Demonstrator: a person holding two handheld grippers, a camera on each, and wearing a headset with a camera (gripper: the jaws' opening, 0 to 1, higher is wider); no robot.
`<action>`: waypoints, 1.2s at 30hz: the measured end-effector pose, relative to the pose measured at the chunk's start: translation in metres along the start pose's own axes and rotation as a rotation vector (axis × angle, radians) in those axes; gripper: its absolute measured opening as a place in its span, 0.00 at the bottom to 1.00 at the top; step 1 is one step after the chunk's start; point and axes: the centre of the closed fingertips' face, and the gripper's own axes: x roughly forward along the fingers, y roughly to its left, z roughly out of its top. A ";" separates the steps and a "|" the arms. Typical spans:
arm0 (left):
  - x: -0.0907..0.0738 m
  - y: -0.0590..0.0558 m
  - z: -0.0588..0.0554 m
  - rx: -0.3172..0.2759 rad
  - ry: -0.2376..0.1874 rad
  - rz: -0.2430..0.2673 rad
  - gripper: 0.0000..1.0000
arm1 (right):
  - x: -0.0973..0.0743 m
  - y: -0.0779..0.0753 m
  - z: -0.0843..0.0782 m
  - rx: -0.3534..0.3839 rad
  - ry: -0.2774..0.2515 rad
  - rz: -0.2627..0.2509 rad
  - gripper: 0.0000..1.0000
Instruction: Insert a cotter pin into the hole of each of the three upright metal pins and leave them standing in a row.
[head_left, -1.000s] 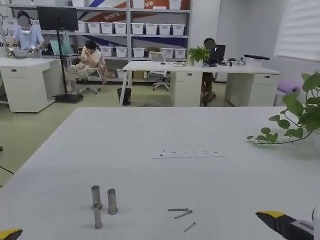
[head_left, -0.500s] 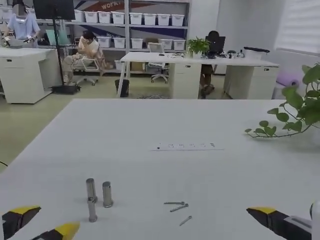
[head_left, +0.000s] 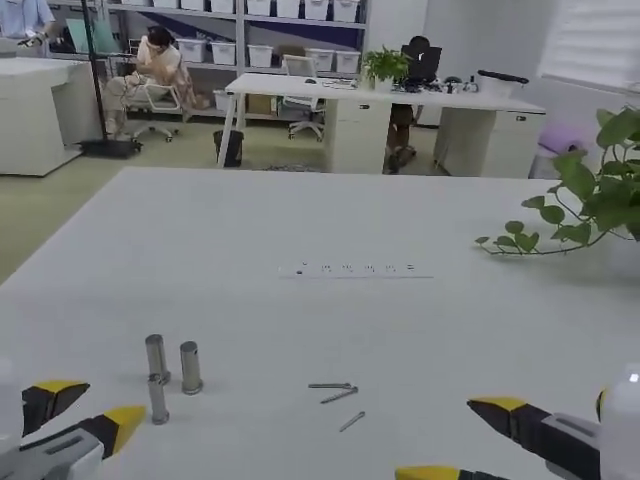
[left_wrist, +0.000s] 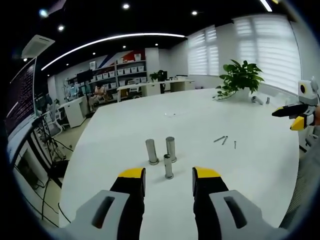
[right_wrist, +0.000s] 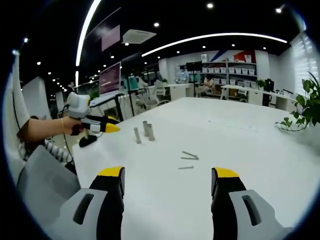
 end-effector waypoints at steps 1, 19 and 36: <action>0.004 0.000 -0.002 0.004 0.003 -0.003 0.34 | 0.001 -0.001 0.000 0.001 0.001 0.001 0.71; 0.054 -0.002 -0.020 0.058 0.077 -0.040 0.24 | 0.021 -0.003 -0.002 -0.008 0.030 0.039 0.69; 0.079 0.000 -0.033 0.053 0.109 -0.071 0.13 | 0.029 -0.007 -0.010 0.003 0.061 0.043 0.69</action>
